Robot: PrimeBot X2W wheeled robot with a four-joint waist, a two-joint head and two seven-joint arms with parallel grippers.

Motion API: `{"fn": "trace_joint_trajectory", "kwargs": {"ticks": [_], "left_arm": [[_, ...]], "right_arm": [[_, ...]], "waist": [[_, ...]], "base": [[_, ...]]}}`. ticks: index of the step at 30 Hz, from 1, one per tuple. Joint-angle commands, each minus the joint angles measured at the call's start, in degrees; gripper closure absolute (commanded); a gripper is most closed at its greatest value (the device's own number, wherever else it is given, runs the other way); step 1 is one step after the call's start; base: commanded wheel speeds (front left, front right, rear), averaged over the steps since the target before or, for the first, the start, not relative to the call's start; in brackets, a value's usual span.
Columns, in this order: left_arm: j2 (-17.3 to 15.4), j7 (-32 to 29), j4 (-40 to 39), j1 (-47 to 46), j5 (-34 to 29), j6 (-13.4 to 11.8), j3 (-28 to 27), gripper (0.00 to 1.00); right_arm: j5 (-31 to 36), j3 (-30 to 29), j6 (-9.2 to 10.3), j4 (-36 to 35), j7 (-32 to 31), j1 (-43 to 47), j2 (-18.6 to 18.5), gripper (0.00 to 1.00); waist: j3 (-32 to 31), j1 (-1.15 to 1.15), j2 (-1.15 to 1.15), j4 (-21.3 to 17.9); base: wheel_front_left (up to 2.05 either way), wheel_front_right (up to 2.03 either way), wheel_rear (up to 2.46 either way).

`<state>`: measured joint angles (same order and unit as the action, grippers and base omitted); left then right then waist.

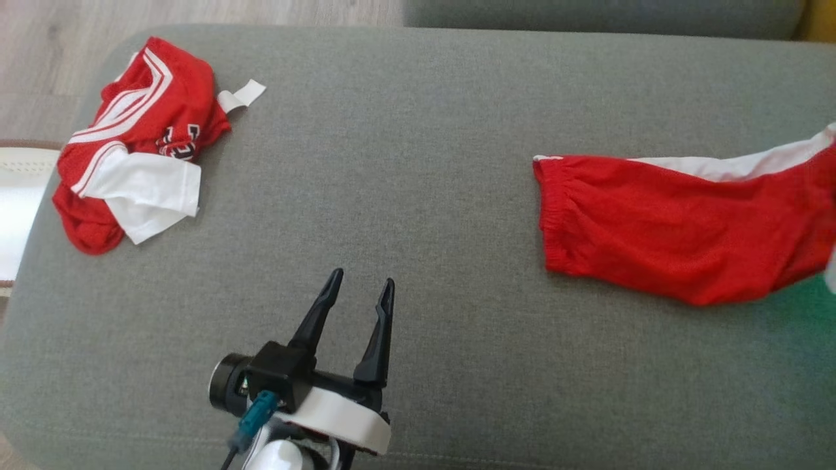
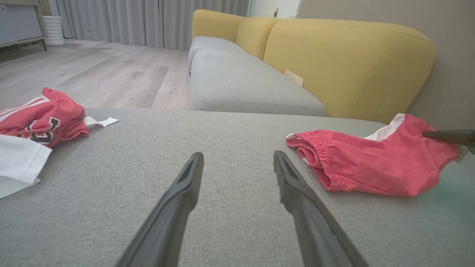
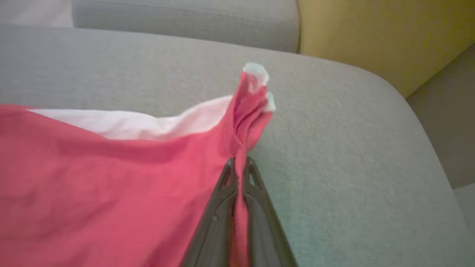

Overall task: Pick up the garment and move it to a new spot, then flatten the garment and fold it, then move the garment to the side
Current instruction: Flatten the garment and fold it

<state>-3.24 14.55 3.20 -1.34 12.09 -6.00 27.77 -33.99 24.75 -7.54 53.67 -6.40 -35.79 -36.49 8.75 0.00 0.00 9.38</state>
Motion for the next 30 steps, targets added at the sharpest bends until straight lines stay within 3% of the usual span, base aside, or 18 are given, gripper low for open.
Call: {"fn": "trace_joint_trajectory", "kwargs": {"ticks": [1, 12, 19, 27, 28, 29, 30], "left_arm": [[0.35, 0.45, -1.21, -0.71, -0.47, 0.33, -1.18, 0.00], [0.35, 0.45, -0.58, 0.69, -0.39, -0.01, -0.80, 0.00], [0.36, 0.45, -0.66, 0.66, 0.21, -0.26, -0.64, 0.00], [0.36, 0.45, -0.38, -0.11, 1.23, -0.48, 0.39, 0.00], [0.36, 0.45, -0.40, -0.16, 1.29, -0.59, 0.41, 0.00], [0.36, 0.45, -0.43, -0.18, 1.33, -0.71, 0.46, 0.00], [0.36, 0.45, -0.46, -0.17, 1.37, -0.83, 0.54, 0.00]], "right_arm": [[0.68, -0.23, 0.05, -3.23, -0.06, 0.21, -0.38, 1.00], [2.37, -4.69, 0.05, -19.34, -4.12, 6.47, 5.32, 1.00], [5.68, -7.99, 0.05, -30.24, -8.88, 11.14, 13.27, 1.00], [9.24, -7.16, 0.05, -33.62, -11.62, 13.94, 22.32, 1.00], [9.53, -6.87, 0.05, -33.72, -11.43, 13.96, 22.91, 0.85], [9.79, -6.69, 0.05, -33.81, -10.95, 13.97, 23.40, 0.12], [9.98, -6.78, 0.05, -33.90, -10.26, 14.02, 23.89, 0.00]], "waist": [[-1.04, 0.00, 0.00, 0.56], [-4.07, 0.00, 0.00, 3.34], [-3.31, 0.00, 0.00, 4.99], [-2.09, 0.00, 0.00, 6.11], [-2.01, 0.00, 0.00, 6.10], [-1.97, 0.00, 0.00, 6.10], [-1.98, 0.00, 0.00, 6.09]], "base": [[0.00, 0.00, 0.00], [0.00, 0.00, 0.00], [0.00, 0.00, 0.00], [0.00, 0.00, 0.00], [0.00, 0.00, 0.00], [0.00, 0.00, 0.00], [0.00, 0.00, 0.00]]}}
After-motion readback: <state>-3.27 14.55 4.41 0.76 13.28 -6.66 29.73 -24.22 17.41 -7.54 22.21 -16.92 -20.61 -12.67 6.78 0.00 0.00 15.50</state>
